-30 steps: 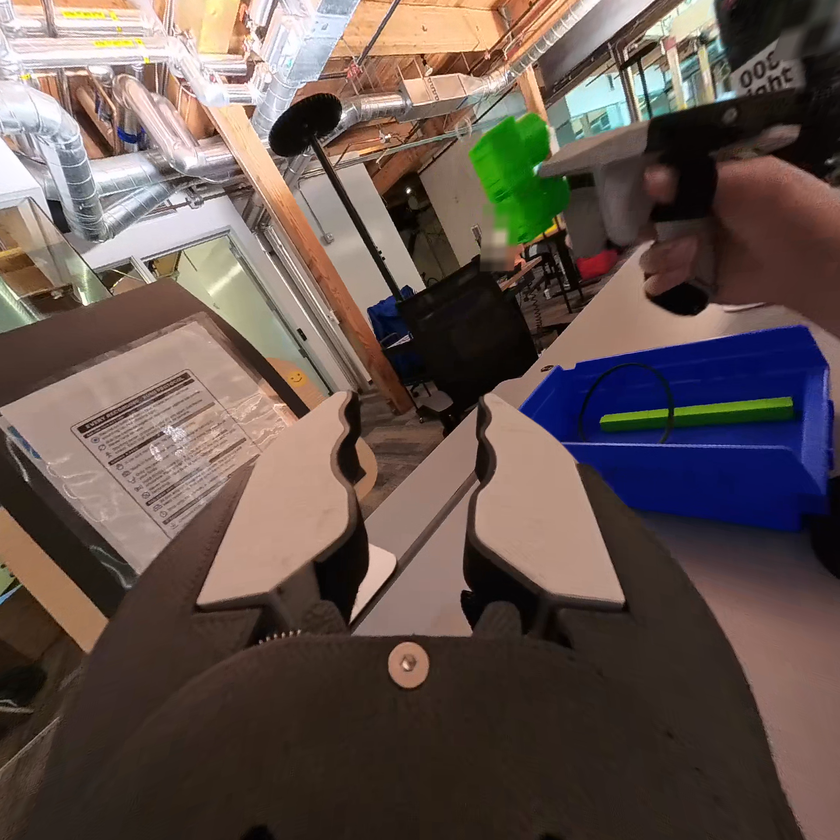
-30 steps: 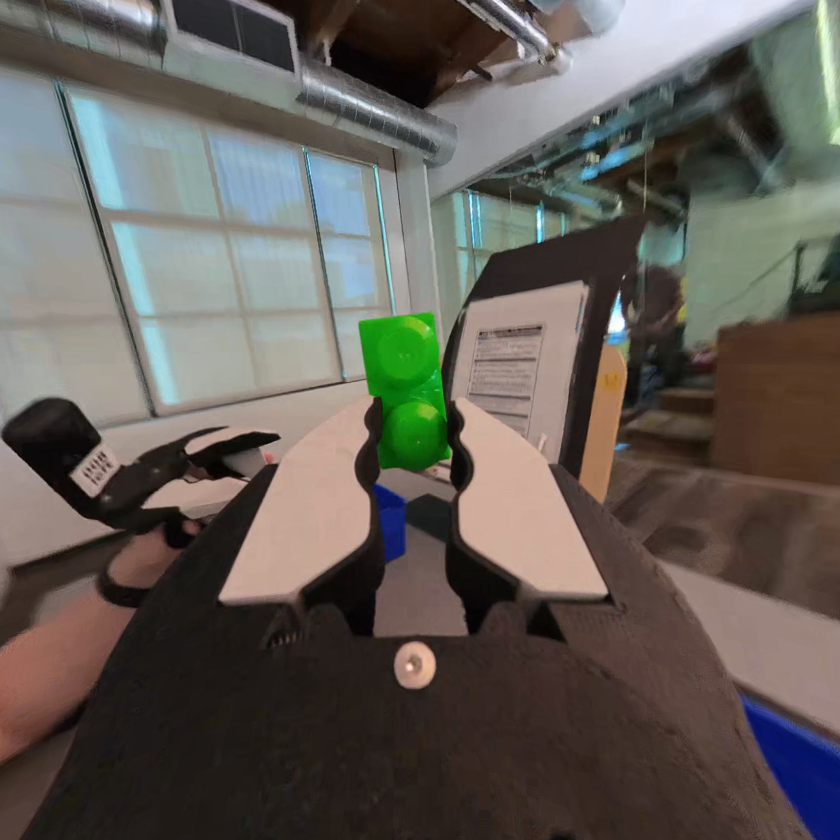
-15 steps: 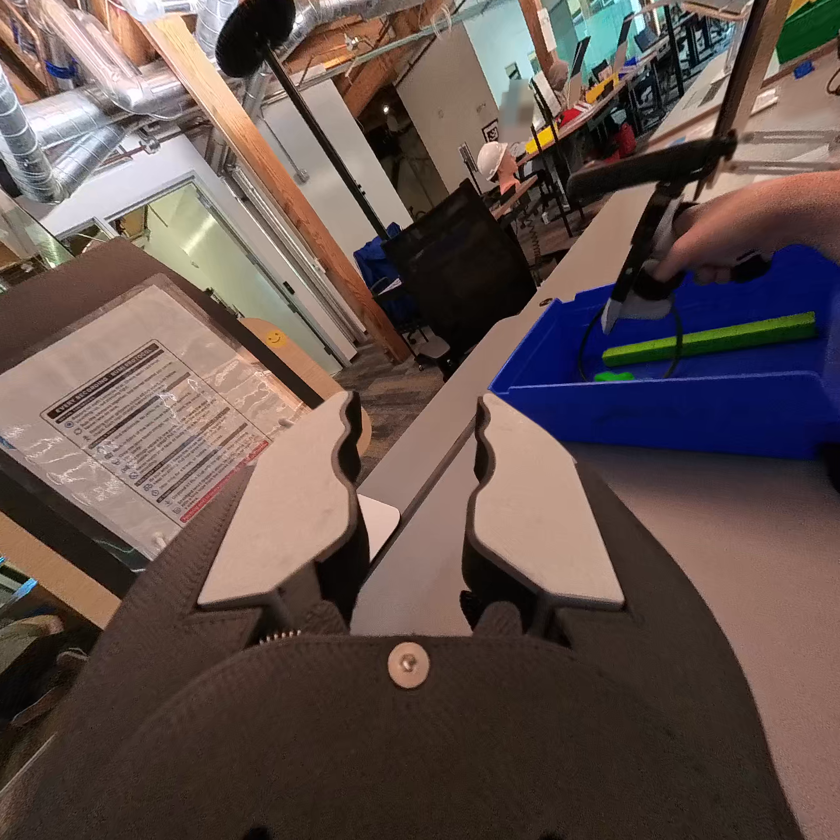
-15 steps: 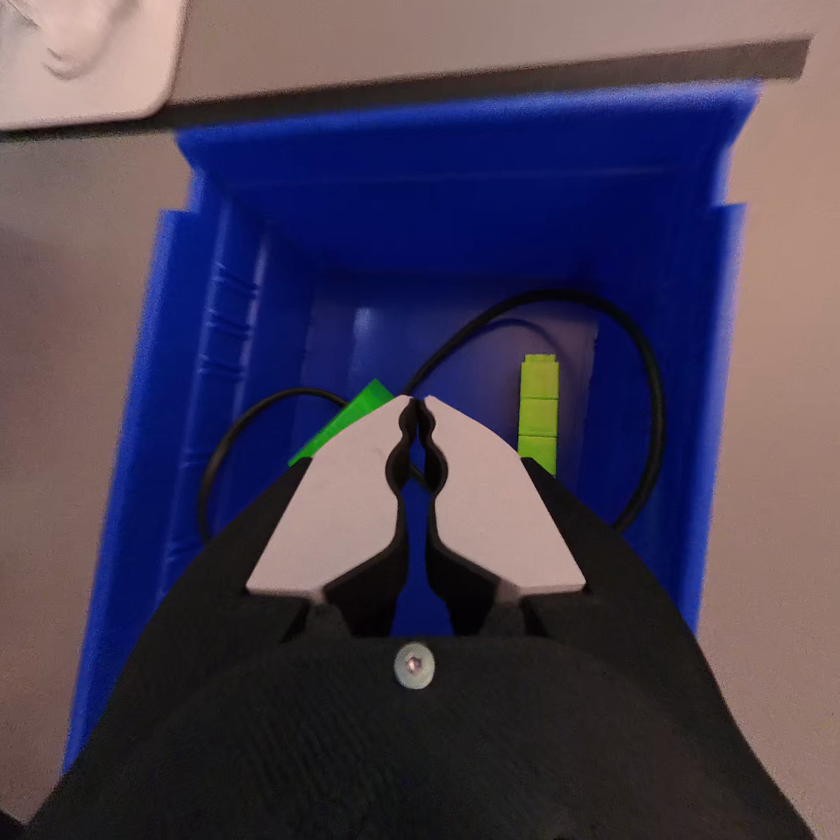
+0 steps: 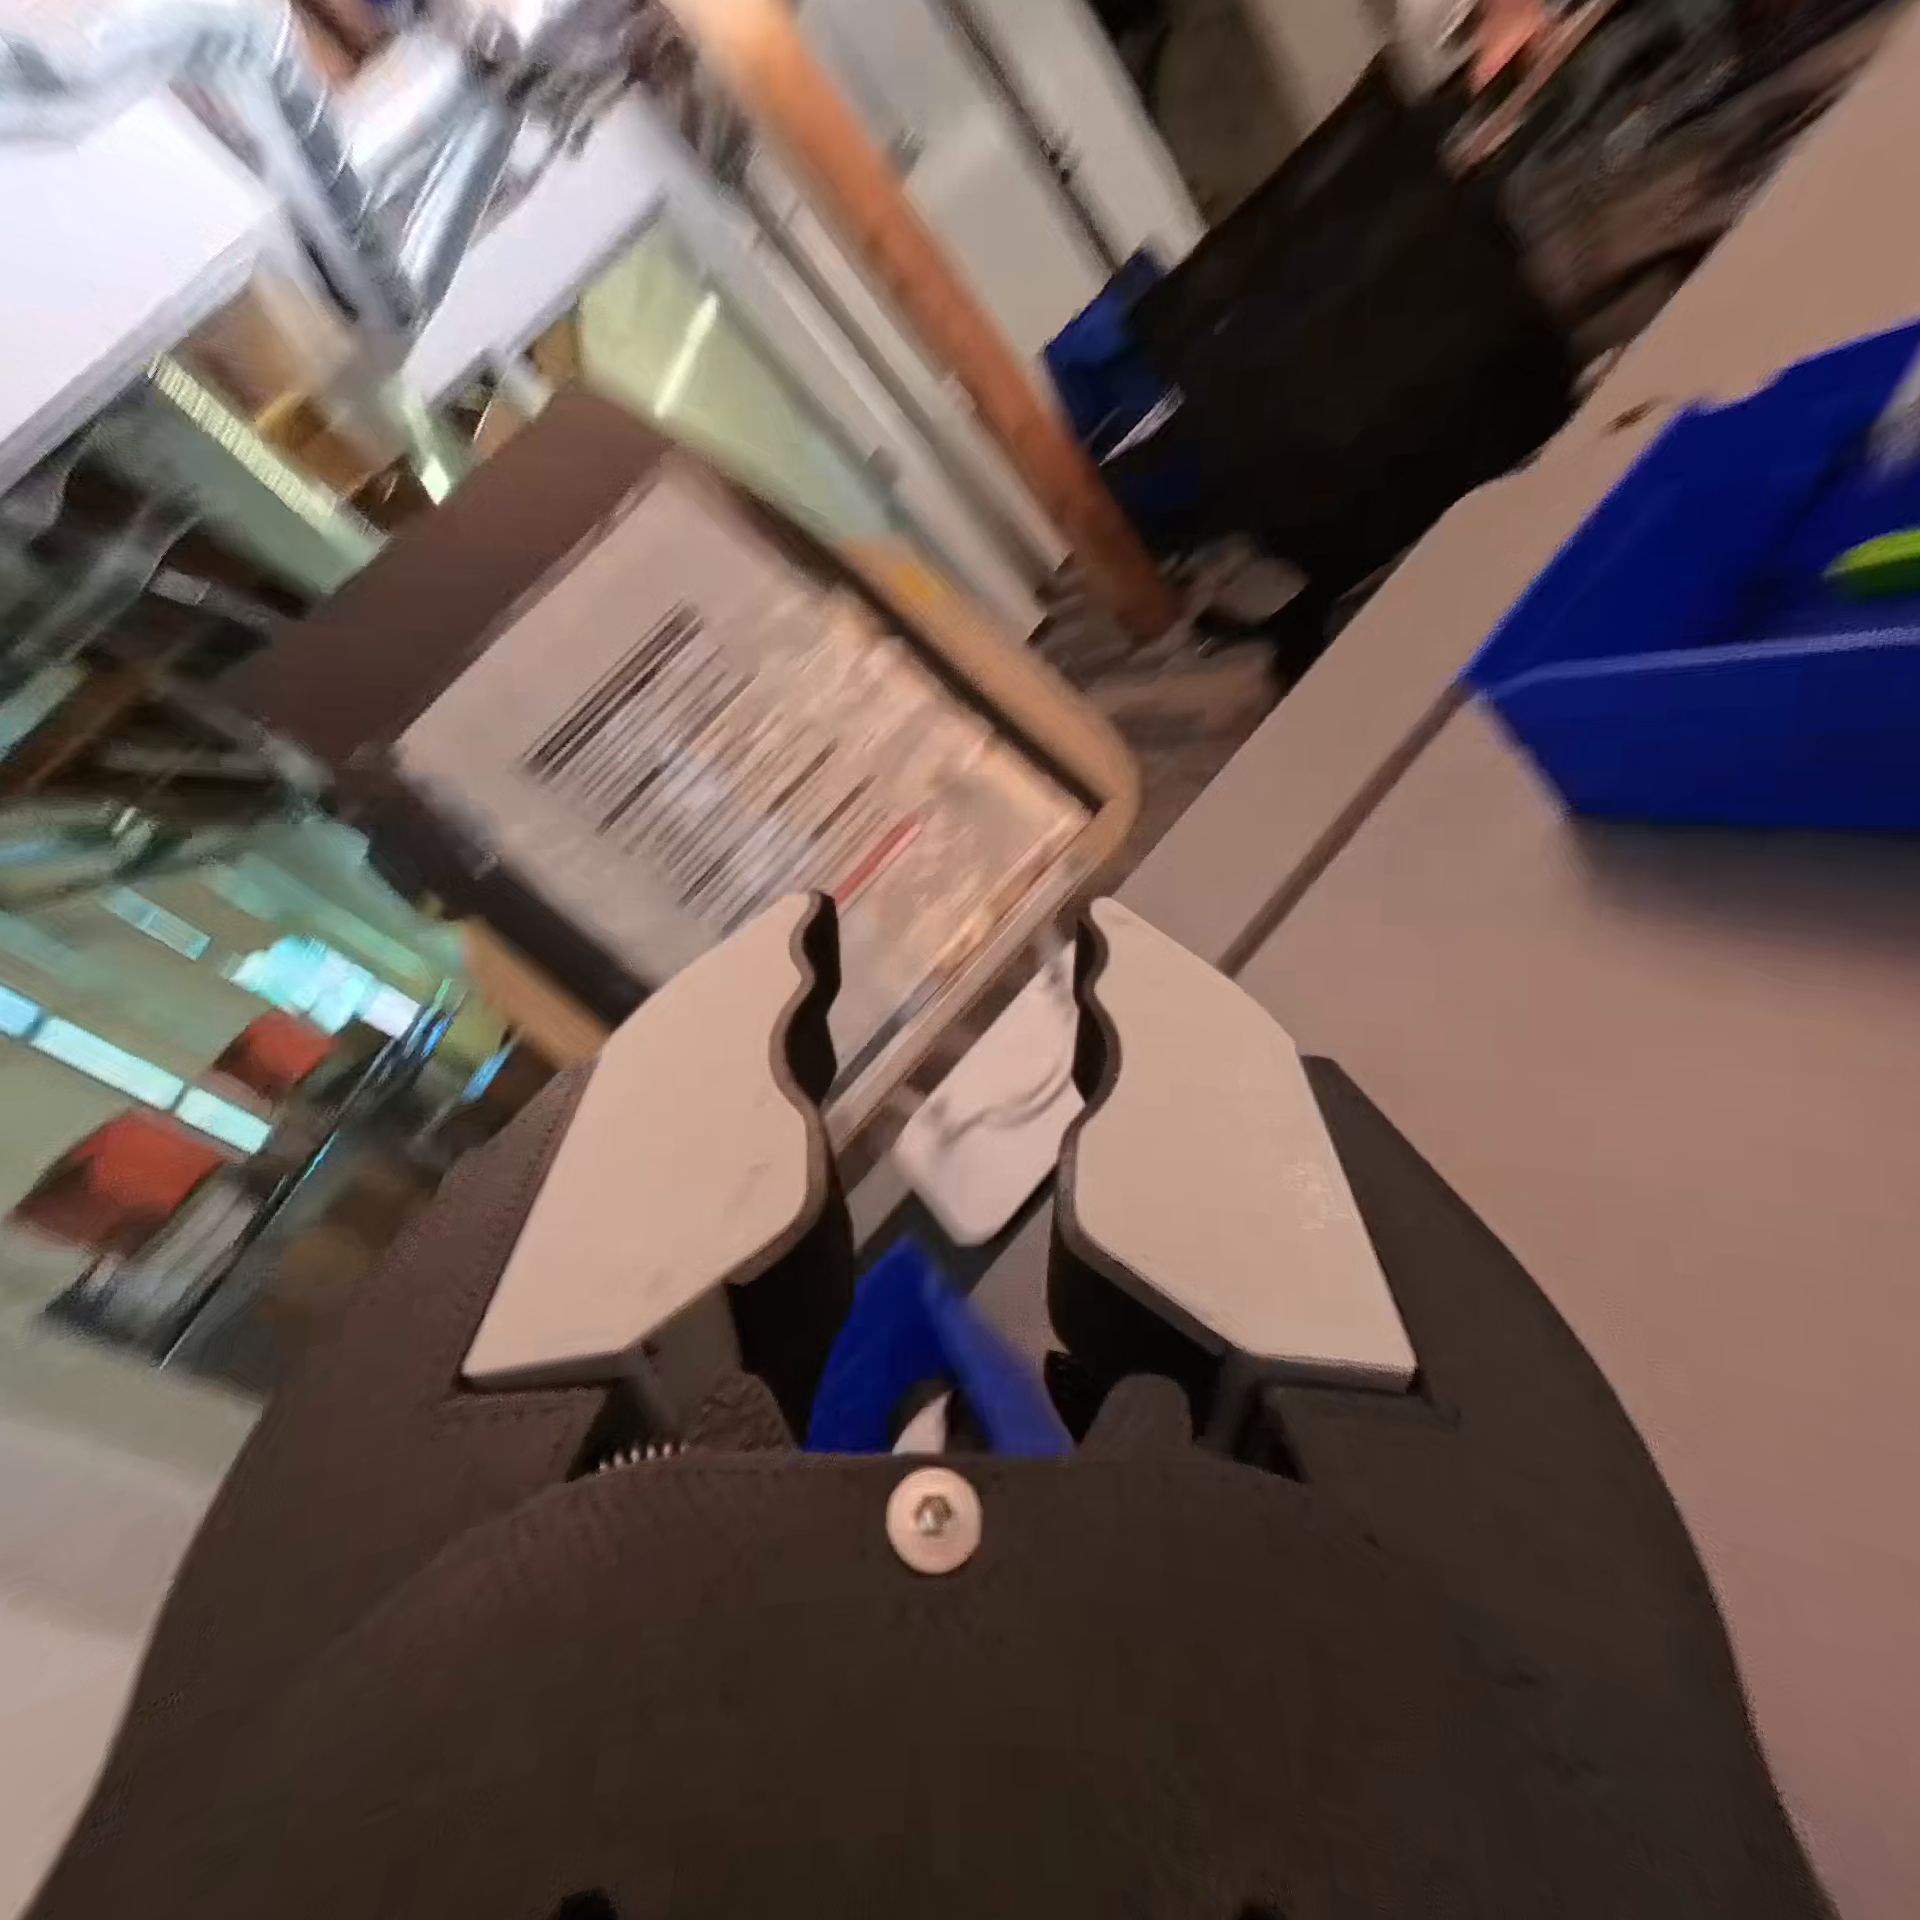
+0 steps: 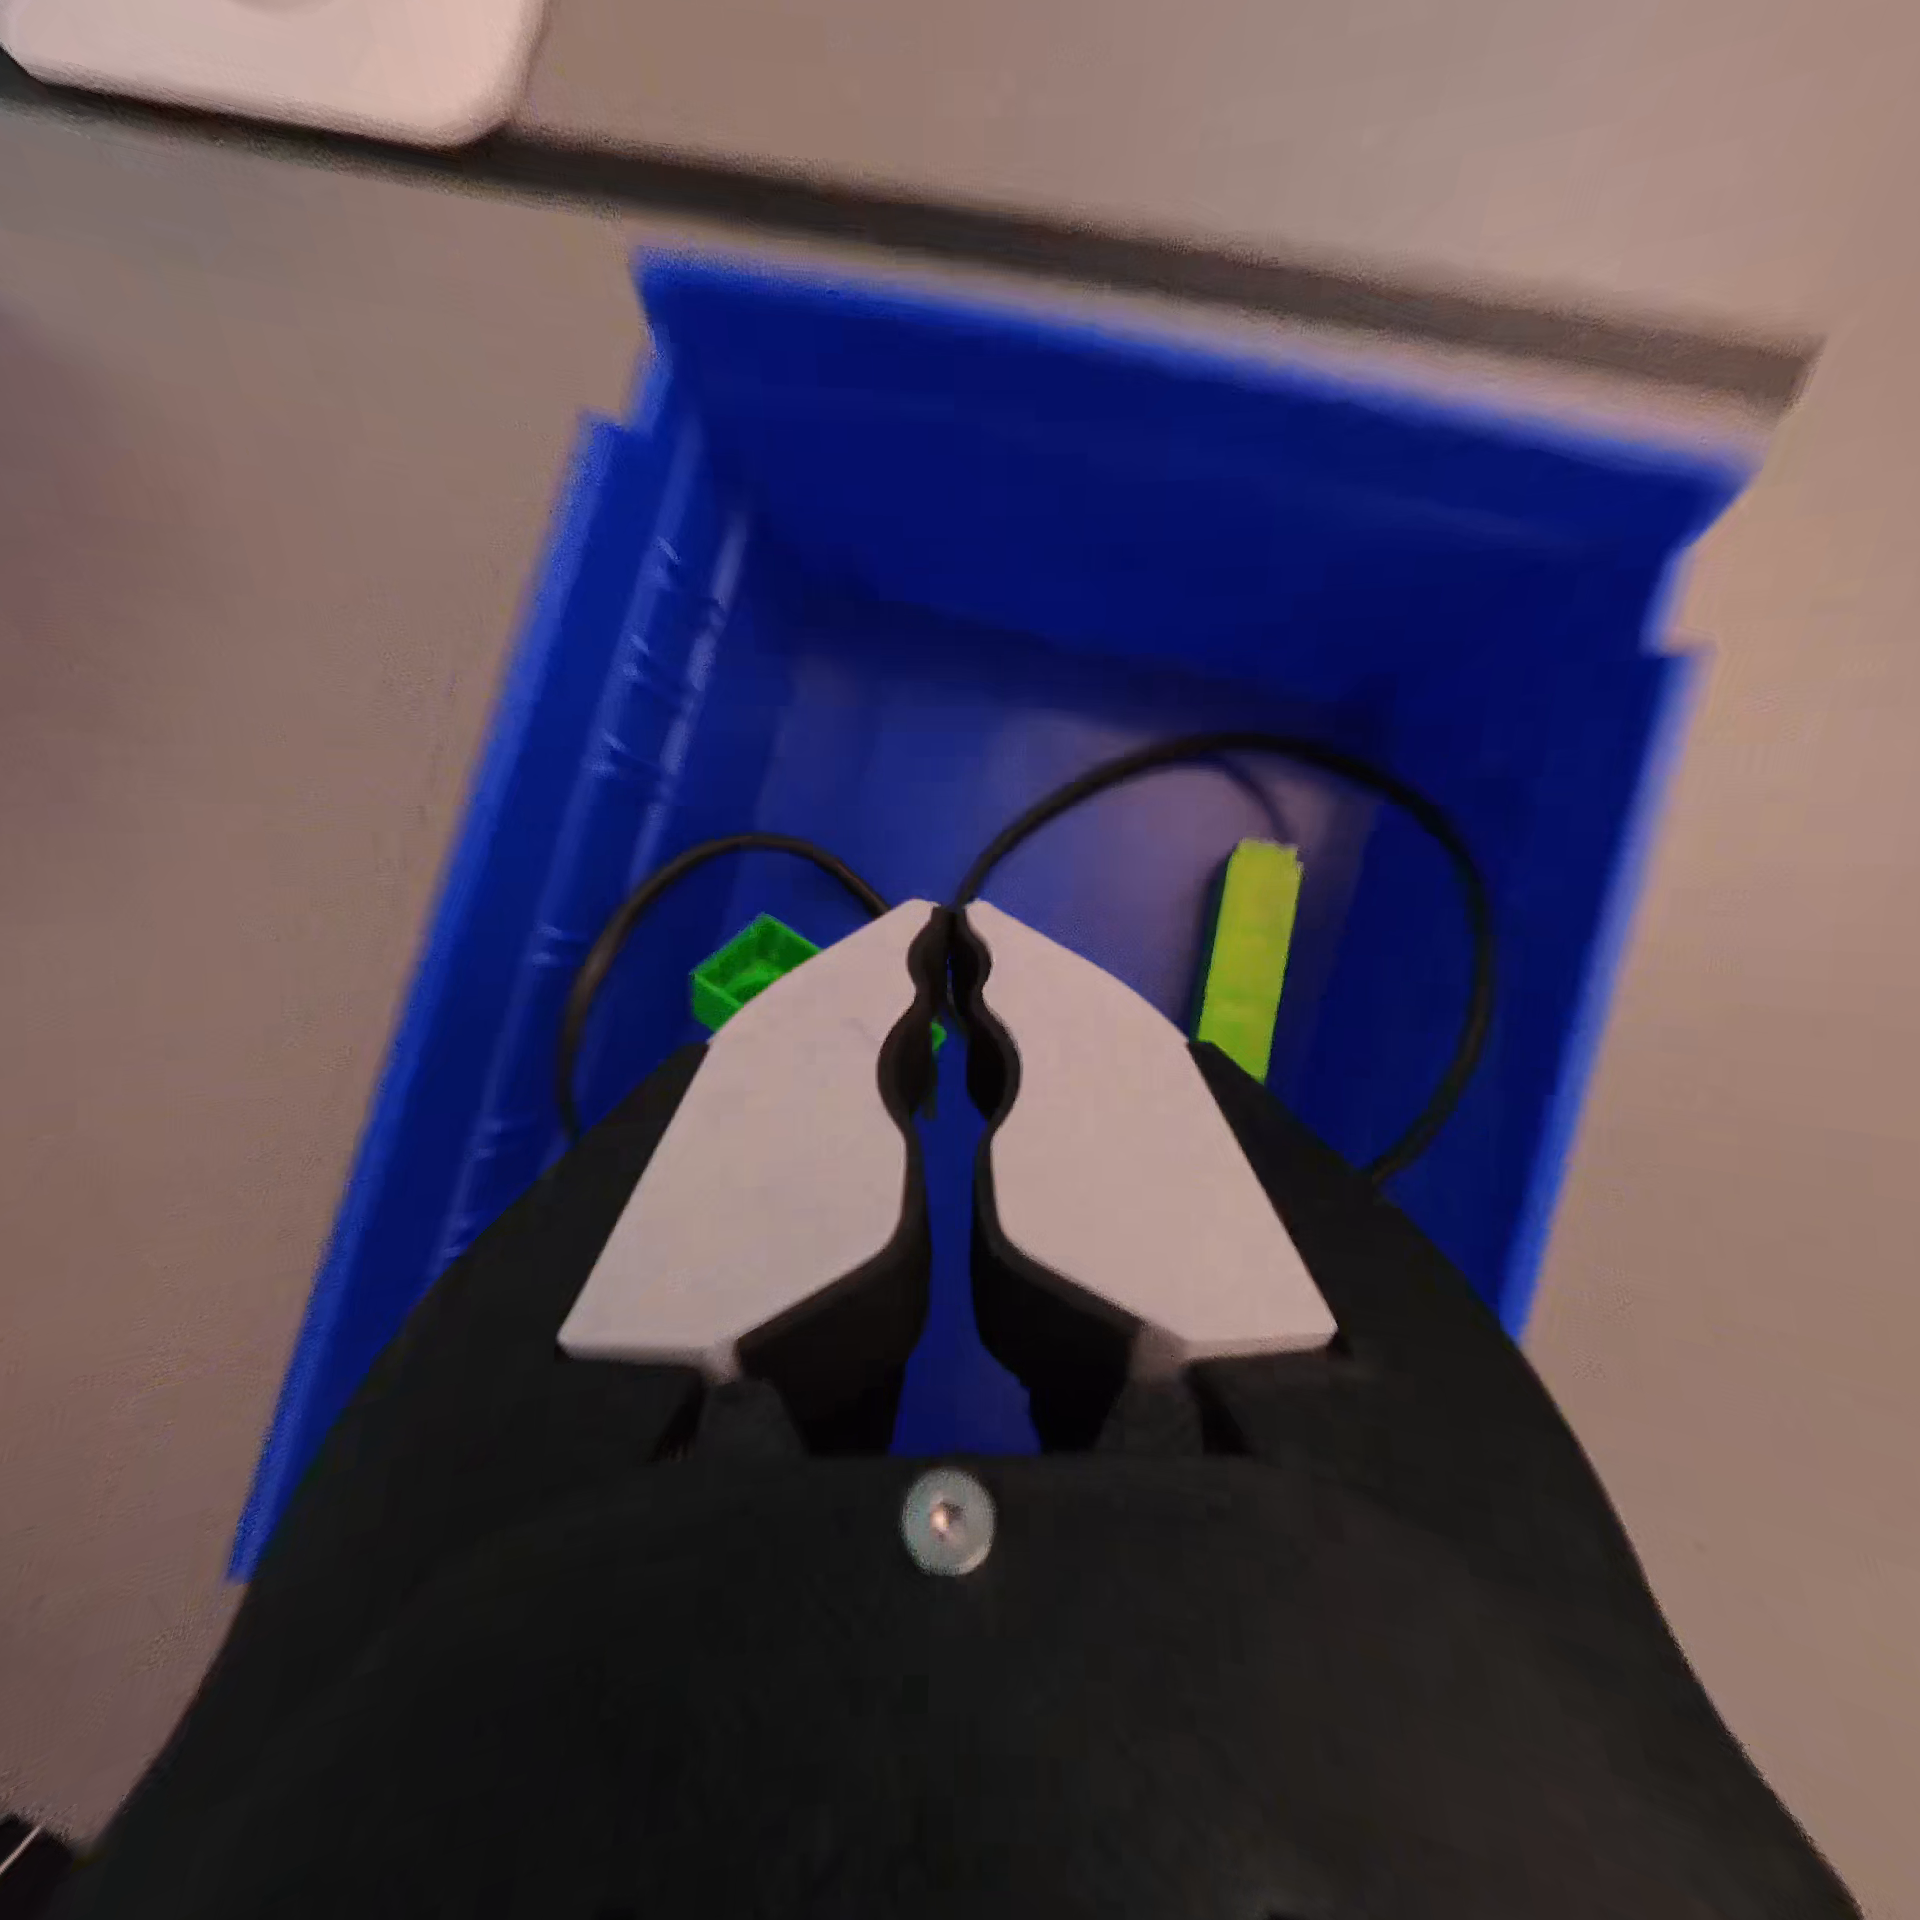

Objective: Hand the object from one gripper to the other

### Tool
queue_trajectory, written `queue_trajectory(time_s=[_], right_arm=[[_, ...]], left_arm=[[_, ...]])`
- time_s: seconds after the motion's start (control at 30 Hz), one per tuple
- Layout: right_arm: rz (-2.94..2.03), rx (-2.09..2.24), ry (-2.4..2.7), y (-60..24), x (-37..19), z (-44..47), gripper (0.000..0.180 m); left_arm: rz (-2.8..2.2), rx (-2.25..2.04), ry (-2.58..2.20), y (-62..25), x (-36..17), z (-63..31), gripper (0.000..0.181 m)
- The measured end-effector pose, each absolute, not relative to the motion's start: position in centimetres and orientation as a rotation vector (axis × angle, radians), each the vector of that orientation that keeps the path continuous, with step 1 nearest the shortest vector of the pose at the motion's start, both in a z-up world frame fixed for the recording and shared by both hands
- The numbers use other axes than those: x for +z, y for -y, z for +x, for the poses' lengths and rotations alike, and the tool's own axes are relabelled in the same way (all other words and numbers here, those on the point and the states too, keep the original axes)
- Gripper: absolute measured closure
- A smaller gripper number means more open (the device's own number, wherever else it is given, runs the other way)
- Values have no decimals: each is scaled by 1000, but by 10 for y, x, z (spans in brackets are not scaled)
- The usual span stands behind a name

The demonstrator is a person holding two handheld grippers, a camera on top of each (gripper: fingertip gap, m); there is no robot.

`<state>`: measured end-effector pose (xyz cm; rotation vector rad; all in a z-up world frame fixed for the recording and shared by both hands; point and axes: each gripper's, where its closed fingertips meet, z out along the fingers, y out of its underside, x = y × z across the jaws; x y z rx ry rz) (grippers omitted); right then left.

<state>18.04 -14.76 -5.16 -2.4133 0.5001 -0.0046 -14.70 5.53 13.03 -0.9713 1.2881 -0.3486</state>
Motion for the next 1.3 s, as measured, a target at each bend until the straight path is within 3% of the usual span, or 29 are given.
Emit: queue_trajectory(time_s=[0.13, 0.27, 0.43, 0.5, 0.77, 0.83, 1.03, 1.3], right_arm=[[-2075, -289, -284, 142, 46, 171, 171], [-1829, -504, -115, 141, 106, 146, 150], [-1806, -606, -56, 132, 113, 136, 148], [-1828, -614, -45, 129, 108, 136, 148], [-1922, -611, -13, 124, 87, 142, 148], [-1904, -640, 21, 123, 89, 141, 149], [-1842, -681, 54, 124, 102, 134, 151], [-1766, -611, 90, 119, 114, 118, 152]], left_arm=[[-1428, -432, -1370, -112, 95, -209, 139], [-1742, -323, -1316, -167, 53, -260, 138], [-2055, -387, -1493, -183, -27, -266, 132], [-2147, -372, -1546, -189, -54, -265, 138], [-2044, -346, -1603, -202, -72, -239, 141], [-2039, -378, -1641, -195, -73, -235, 159], [-1969, -337, -1627, -191, -47, -234, 159], [-1522, -584, -1144, -165, 109, -230, 161]])
